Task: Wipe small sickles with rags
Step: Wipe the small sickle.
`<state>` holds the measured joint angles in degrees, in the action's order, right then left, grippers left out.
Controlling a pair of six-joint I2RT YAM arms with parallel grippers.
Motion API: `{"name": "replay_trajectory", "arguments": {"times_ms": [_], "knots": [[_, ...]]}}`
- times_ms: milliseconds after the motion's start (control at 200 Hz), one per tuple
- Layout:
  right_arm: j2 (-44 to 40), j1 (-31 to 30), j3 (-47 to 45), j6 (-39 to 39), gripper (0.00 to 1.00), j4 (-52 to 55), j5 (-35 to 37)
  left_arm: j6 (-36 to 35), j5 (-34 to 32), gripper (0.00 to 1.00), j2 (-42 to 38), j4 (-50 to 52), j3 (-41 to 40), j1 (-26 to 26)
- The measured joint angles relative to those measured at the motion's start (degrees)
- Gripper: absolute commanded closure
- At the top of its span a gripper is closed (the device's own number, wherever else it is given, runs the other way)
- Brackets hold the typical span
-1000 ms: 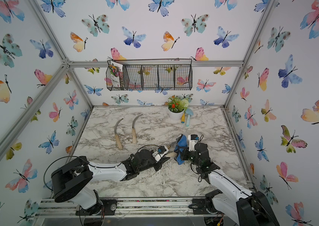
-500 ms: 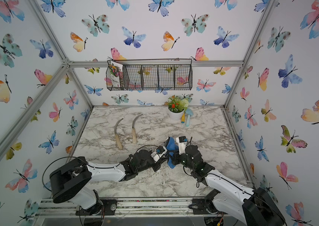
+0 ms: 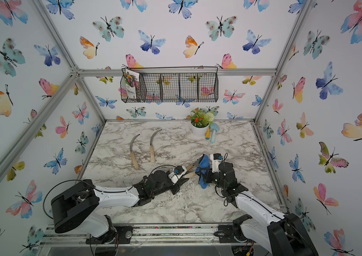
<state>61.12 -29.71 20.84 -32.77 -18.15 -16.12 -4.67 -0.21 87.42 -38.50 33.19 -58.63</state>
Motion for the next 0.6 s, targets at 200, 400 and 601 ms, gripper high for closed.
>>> {"name": "replay_trajectory", "arguments": {"times_ms": [200,400,601], "knots": [[0.9,-7.9,2.3,-0.5,0.98,-1.6,0.7,0.0,-0.4,1.0,0.0,0.2,0.0,0.2],[2.0,-6.6,2.2,-0.5,0.98,-2.5,2.4,-0.1,-1.2,1.0,0.0,0.6,-0.1,0.2],[-2.1,0.6,0.9,-0.6,0.98,1.6,4.6,-0.8,-6.1,1.0,-2.9,-1.7,-3.0,0.2]]}}
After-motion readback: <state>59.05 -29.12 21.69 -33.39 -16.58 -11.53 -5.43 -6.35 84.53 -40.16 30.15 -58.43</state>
